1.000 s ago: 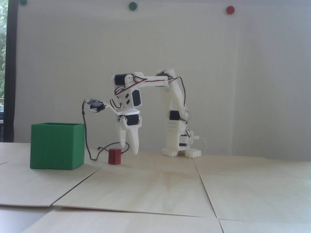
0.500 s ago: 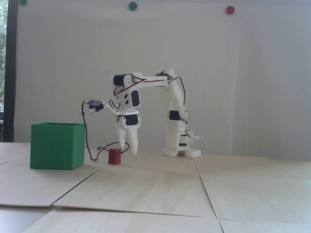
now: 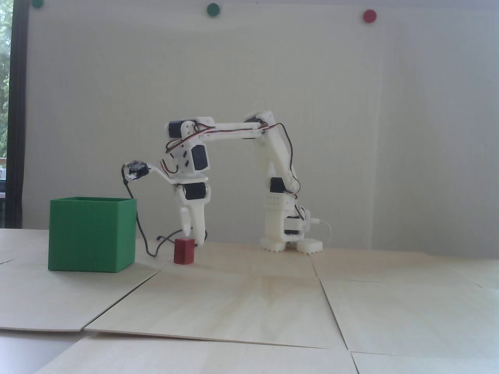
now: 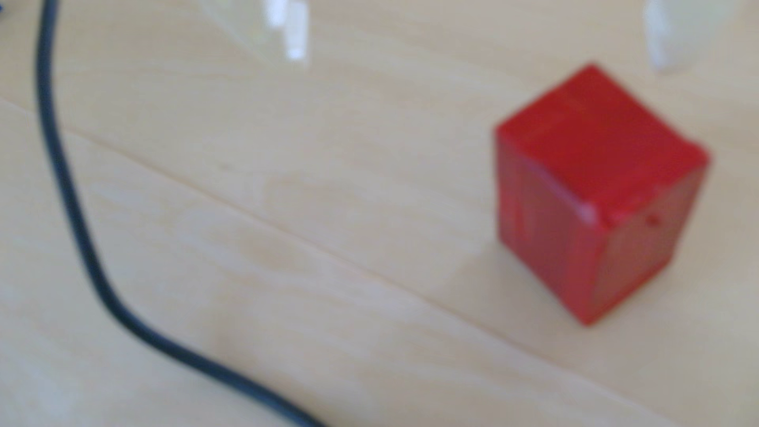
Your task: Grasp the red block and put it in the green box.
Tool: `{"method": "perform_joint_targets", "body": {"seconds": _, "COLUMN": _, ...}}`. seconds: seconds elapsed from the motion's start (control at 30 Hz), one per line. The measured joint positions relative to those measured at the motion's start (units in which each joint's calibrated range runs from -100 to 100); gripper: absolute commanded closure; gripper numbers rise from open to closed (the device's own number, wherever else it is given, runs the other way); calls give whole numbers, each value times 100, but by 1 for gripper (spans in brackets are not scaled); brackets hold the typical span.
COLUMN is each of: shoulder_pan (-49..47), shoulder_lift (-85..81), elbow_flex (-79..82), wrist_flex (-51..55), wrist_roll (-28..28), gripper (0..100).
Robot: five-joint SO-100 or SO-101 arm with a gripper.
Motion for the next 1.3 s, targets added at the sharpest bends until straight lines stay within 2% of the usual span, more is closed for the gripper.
{"method": "perform_joint_targets", "body": {"seconds": 0.37, "shoulder_pan": 497, "shoulder_lift": 0, "elbow_flex": 0, "wrist_flex": 0, "wrist_roll": 0, "gripper": 71}}
{"method": "perform_joint_targets", "body": {"seconds": 0.8, "shoulder_pan": 183, "shoulder_lift": 357, "elbow_flex": -824, "wrist_flex": 0, "wrist_roll": 0, "gripper": 71}}
{"method": "perform_joint_targets", "body": {"seconds": 1.03, "shoulder_pan": 69, "shoulder_lift": 357, "elbow_flex": -824, "wrist_flex": -790, "wrist_roll": 0, "gripper": 72}}
{"method": "perform_joint_targets", "body": {"seconds": 1.2, "shoulder_pan": -31, "shoulder_lift": 365, "elbow_flex": -824, "wrist_flex": -973, "wrist_roll": 0, "gripper": 72}}
{"method": "perform_joint_targets", "body": {"seconds": 1.3, "shoulder_pan": -23, "shoulder_lift": 365, "elbow_flex": -824, "wrist_flex": -982, "wrist_roll": 0, "gripper": 79}}
